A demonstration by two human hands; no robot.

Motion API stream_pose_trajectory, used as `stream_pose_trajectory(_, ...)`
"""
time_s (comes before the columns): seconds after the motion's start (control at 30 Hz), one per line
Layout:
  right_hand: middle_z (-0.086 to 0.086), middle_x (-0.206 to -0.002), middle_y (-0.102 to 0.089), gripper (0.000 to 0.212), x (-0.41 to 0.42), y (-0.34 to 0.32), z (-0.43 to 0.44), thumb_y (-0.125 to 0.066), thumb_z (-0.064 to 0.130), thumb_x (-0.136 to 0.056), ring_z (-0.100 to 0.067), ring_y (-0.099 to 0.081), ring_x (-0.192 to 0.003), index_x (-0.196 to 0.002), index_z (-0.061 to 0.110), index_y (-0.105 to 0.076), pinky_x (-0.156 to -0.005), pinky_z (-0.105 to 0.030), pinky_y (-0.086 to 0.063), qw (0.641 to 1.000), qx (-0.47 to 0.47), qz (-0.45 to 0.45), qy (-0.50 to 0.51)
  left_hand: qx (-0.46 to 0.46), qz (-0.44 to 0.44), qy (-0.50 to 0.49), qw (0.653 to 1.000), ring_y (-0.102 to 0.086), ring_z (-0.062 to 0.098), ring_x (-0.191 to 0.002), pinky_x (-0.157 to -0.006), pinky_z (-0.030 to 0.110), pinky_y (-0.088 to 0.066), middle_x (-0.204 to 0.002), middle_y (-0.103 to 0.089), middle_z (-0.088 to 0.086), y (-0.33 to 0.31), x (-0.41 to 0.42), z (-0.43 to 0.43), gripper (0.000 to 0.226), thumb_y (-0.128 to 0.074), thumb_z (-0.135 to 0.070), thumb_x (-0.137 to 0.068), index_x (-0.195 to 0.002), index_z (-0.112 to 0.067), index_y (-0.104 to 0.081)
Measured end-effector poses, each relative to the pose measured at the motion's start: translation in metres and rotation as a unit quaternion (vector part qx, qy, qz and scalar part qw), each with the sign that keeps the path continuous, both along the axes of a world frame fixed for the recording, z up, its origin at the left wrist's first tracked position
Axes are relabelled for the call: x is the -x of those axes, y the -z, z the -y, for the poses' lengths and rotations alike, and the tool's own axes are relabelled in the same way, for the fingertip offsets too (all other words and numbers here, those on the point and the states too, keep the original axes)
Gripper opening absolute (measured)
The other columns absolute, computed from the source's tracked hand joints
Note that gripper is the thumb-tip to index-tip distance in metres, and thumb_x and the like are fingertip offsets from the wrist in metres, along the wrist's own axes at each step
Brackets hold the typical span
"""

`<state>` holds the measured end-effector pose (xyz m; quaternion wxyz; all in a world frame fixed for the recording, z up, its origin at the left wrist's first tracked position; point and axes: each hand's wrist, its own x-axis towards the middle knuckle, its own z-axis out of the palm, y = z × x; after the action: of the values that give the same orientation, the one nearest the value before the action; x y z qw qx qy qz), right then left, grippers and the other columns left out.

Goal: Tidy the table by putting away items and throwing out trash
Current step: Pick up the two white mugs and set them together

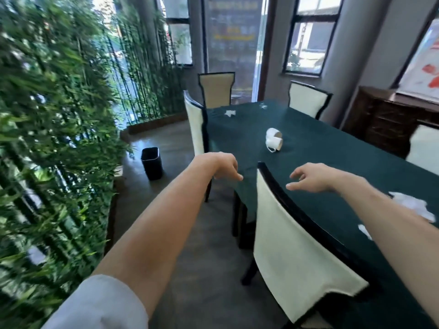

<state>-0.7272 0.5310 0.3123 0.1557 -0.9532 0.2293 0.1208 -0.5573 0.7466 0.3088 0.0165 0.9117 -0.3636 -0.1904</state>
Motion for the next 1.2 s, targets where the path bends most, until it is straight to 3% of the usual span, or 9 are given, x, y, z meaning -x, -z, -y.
stream_pose_trajectory(0.17, -0.002, -0.136, -0.065, 0.055, -0.111, 0.001, -0.031, -0.068, 0.054, -0.088, -0.024, -0.058, -0.126, -0.135, 0.026, -0.063, -0.092, -0.028, -0.046, 1.000, 0.001, 0.001, -0.013, -0.001, -0.009, -0.006, 1.000, -0.073, 0.026, -0.100, -0.093, 0.043, -0.061, -0.112, -0.077, 0.004, 0.005, -0.101, -0.027, 0.047, -0.061, -0.063, -0.084, -0.113, -0.028, -0.073)
stream_pose_trajectory(0.5, 0.000, -0.134, -0.065, 0.060, -0.264, 0.023, -0.028, -0.068, 0.058, -0.085, -0.022, -0.058, -0.127, -0.136, 0.027, -0.062, -0.105, -0.031, -0.044, 0.999, 0.000, -0.033, 0.000, 0.015, -0.044, 0.008, 0.999, -0.065, 0.026, -0.119, -0.104, 0.045, -0.055, -0.129, -0.069, 0.002, 0.029, -0.257, -0.031, 0.051, -0.061, -0.061, -0.088, -0.125, -0.026, -0.070)
stream_pose_trajectory(0.93, 0.004, -0.132, -0.064, 0.061, -0.448, 0.073, 0.130, -0.066, 0.061, -0.084, -0.018, -0.058, -0.123, -0.135, 0.028, -0.061, -0.103, -0.031, -0.047, 0.998, -0.050, -0.034, 0.029, 0.034, -0.084, 0.013, 0.996, -0.069, 0.025, -0.118, -0.104, 0.040, -0.056, -0.130, -0.072, 0.005, 0.059, -0.435, 0.114, 0.048, -0.065, -0.050, -0.094, -0.128, -0.017, -0.070)
stream_pose_trajectory(1.1, 0.007, -0.106, -0.064, 0.043, -0.508, 0.088, 0.207, -0.063, 0.059, -0.085, -0.019, -0.059, -0.113, -0.116, 0.029, -0.067, -0.091, -0.032, -0.049, 0.997, -0.057, -0.032, 0.032, 0.037, -0.087, 0.013, 0.995, -0.068, 0.020, -0.117, -0.104, 0.034, -0.053, -0.127, -0.074, 0.000, 0.075, -0.493, 0.186, 0.045, -0.065, -0.051, -0.093, -0.127, -0.022, -0.071)
stream_pose_trajectory(1.2, 0.003, -0.125, -0.065, 0.054, -0.531, 0.103, 0.243, -0.064, 0.056, -0.087, -0.020, -0.058, -0.119, -0.130, 0.024, -0.063, -0.101, -0.035, -0.050, 0.994, -0.080, -0.029, 0.063, 0.022, -0.103, 0.015, 0.994, -0.069, 0.018, -0.112, -0.100, 0.033, -0.056, -0.120, -0.077, -0.002, 0.094, -0.522, 0.222, 0.043, -0.065, -0.055, -0.090, -0.123, -0.027, -0.073)
